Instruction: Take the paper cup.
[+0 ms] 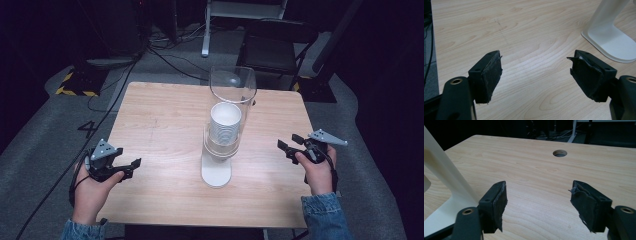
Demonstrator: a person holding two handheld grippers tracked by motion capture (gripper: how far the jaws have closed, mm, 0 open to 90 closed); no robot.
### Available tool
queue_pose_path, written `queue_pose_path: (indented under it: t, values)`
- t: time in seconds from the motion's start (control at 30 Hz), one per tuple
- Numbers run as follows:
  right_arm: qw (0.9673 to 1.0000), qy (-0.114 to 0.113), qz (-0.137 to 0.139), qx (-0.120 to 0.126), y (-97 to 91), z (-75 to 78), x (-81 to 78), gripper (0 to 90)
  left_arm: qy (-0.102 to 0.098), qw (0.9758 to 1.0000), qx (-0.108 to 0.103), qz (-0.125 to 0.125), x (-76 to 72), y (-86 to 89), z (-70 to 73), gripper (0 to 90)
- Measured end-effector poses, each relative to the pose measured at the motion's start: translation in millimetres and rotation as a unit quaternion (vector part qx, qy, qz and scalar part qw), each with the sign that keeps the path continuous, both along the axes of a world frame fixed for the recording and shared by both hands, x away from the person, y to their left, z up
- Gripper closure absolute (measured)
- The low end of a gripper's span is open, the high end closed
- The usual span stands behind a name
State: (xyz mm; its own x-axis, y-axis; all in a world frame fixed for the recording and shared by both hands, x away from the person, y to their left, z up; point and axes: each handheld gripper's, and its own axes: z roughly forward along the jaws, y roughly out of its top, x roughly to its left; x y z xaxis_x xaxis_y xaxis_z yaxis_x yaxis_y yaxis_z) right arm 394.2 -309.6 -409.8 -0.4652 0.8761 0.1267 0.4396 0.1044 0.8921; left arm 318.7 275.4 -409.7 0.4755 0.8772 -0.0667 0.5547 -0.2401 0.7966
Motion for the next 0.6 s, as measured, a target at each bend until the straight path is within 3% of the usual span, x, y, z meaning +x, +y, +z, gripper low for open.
queue_pose_path:
  t: [0.33, 0.6]
  values:
    - [0.9998, -0.015, 0.012, 0.000, 10.7, 8.6, -6.4, 27.5, 0.000, 0.9999, -0.011, 0.000, -1.0, -0.1, 4.5, 25.9]
    - [0.9979, -0.032, 0.056, -0.006, 34.6, 22.7, -17.6, 25.7, -0.004, 0.9999, -0.014, 0.000, -4.1, -0.3, 6.4, 26.2]
